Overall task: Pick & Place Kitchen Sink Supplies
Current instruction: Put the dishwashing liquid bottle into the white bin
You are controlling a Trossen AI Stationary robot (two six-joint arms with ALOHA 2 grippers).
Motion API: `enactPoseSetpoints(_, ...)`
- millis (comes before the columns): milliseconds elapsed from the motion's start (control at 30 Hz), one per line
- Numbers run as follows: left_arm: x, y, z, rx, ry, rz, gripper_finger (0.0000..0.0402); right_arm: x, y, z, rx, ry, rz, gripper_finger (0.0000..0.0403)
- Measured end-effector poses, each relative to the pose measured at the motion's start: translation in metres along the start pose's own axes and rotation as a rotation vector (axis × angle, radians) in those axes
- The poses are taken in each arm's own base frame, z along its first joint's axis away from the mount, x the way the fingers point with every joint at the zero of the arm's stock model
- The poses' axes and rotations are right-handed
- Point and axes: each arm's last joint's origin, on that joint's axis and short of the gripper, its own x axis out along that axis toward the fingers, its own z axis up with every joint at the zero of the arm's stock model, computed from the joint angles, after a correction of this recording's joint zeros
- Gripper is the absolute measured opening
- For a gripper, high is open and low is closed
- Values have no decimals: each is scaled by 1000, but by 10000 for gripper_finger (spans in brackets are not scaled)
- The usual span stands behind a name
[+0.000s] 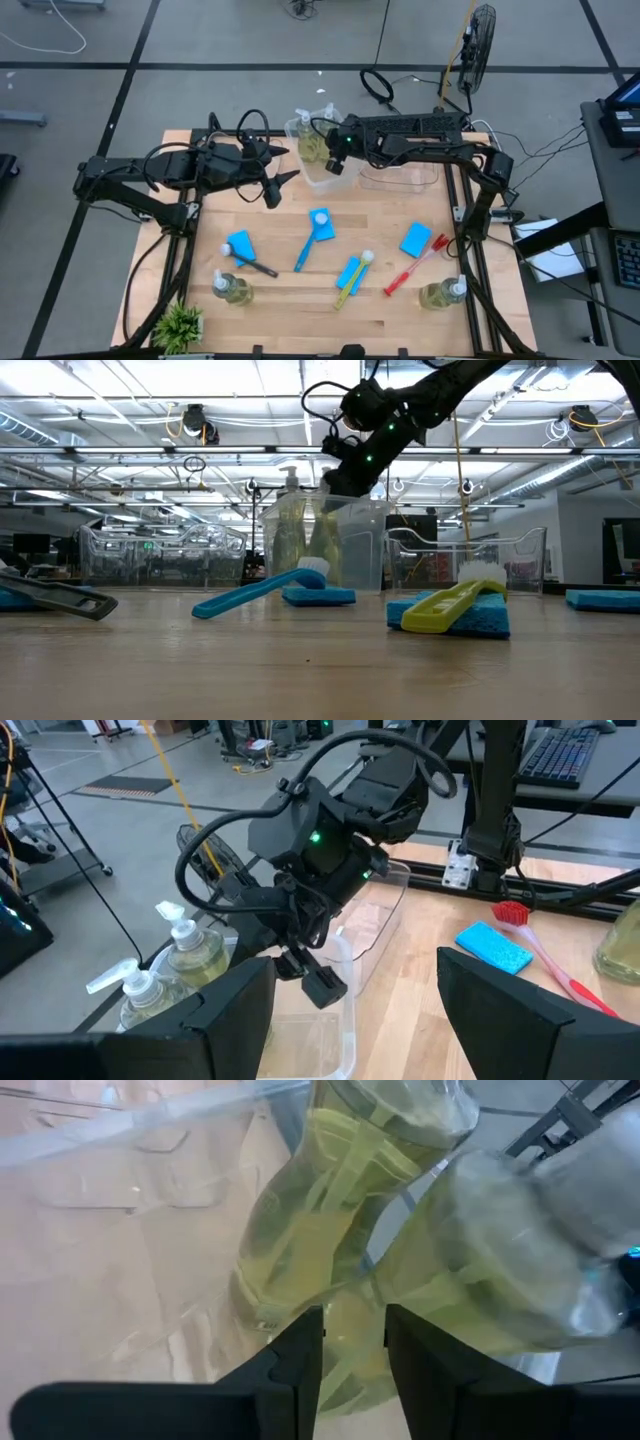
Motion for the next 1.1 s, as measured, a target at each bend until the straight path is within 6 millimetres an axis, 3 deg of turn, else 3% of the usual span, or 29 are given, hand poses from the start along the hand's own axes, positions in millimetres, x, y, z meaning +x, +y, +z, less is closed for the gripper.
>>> enactPoseSetpoints(333,-1,-2,0,3,1,-16,274,-36,6,20,-16,-66,-3,102)
enactPoseSetpoints(467,-3,-6,-1,10,5,-35,274,-66,10,31,-35,-95,-18,102)
enactPoseSetpoints(633,-7,-15,-3,4,13,-71,273,-118,21,42,-65,-138,45,102)
enactPoseSetpoints(800,-13,-26,-4,-9,16,-118,274,-183,30,43,-101,-176,150,102)
enactPoseSetpoints(1100,-24,-43,-6,-2,11,-194,274,-291,24,5,-59,-125,519,102)
